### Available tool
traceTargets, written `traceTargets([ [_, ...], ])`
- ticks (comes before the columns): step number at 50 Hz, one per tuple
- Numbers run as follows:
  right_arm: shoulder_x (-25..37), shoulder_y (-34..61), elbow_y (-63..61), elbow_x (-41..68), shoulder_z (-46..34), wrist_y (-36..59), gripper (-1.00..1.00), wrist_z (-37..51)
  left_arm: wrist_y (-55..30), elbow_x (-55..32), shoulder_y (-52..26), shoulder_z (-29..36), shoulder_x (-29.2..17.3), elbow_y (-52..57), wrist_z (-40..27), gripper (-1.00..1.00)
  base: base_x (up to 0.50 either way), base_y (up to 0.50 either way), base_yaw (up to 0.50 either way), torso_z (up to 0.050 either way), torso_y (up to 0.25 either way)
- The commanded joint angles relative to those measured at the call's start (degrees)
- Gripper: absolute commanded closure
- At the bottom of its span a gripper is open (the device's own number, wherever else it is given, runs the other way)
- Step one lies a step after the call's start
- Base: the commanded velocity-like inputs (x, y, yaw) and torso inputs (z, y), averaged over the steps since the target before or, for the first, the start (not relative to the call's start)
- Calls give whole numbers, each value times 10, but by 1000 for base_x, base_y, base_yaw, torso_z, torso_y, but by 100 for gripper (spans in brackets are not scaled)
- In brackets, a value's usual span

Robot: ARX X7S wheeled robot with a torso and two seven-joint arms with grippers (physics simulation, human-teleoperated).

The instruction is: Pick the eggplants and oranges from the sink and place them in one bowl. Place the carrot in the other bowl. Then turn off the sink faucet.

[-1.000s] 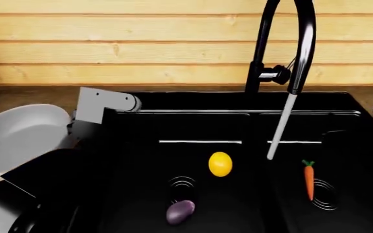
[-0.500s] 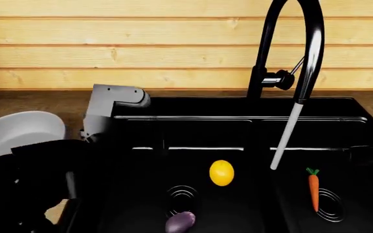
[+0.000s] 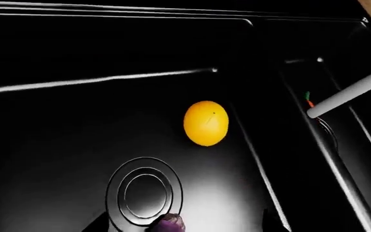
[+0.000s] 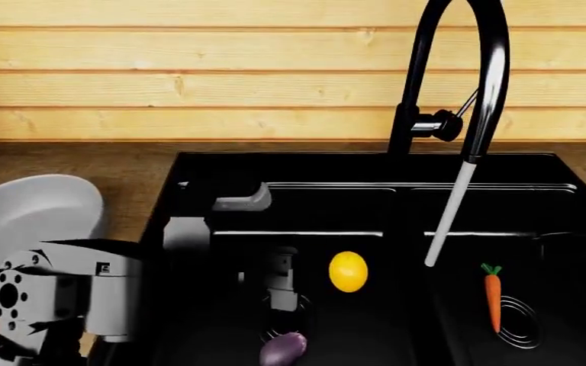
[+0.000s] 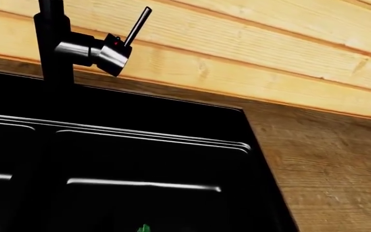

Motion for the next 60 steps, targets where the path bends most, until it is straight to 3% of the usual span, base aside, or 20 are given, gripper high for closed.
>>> traceTargets([
  [1,-2,-8,9,-1,-13,-16,-100,1,5,-41,26,49,-13,-21,-46,-100,0,0,0,0,0],
  [14,-2,-44,15,-6,-2,-43,-100,-4,6,-23,36,85,-13,-55,-41,-100,0,0,0,0,0],
  [24,2,-39,18,-2,-2,-45,-100,-5,-25,97,30,84,9,-115,73,-100,0,0,0,0,0],
  [34,-3,-24,23,2,-5,-46,-100,-1,-60,180,3,118,18,-170,173,-100,0,0,0,0,0],
  [41,-2,-12,29,2,-18,-47,-100,-1,-82,282,-26,168,18,-190,291,-100,0,0,0,0,0],
  [45,-3,-15,29,3,-19,-47,-100,0,-80,301,-41,180,28,-212,327,-100,0,0,0,0,0],
  [49,2,-14,29,7,-12,-43,-100,0,-92,263,-43,177,32,-229,320,-100,0,0,0,0,0],
  [60,2,-17,35,7,-21,-48,-100,0,-84,316,-69,214,45,-269,404,-100,0,0,0,0,0],
])
